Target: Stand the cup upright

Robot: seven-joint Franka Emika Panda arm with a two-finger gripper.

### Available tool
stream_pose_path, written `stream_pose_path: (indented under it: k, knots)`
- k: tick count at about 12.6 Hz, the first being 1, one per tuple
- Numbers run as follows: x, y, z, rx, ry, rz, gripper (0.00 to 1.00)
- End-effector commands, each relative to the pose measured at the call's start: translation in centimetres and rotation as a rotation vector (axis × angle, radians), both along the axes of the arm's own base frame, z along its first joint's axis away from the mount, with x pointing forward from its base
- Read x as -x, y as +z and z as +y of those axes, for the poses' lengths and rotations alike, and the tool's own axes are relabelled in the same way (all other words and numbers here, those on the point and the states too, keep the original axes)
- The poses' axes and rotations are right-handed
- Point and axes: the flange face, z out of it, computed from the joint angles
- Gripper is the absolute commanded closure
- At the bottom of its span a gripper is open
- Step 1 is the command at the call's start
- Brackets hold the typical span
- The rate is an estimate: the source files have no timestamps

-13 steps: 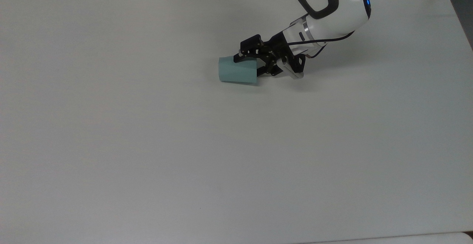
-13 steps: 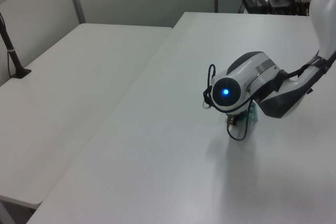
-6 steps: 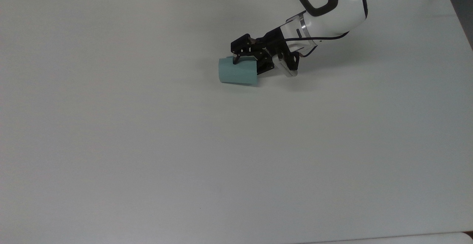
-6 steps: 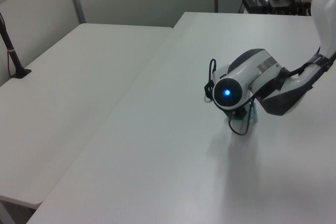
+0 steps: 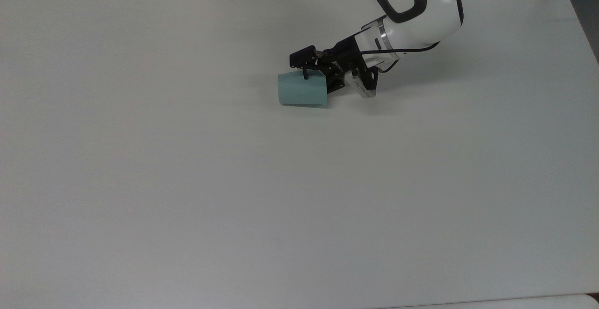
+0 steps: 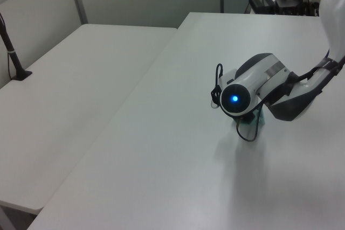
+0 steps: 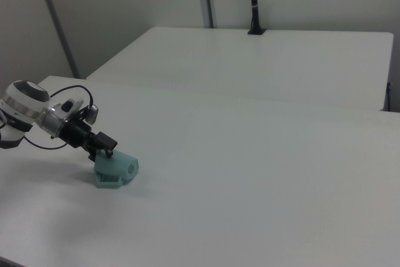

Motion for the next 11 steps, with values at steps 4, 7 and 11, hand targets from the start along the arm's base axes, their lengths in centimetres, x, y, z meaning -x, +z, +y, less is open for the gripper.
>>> stream_pose_path:
  k: [4,7,11]
  knots:
    - [-0.3,-2.2,0.0,-0.047,0.009,0.002,1.0]
    - [-1.3,2.2,-0.4,-0.108,-0.013,-0.038,1.0]
    - [-1.8,6.5,-0.3,-0.194,-0.042,-0.057,1.0]
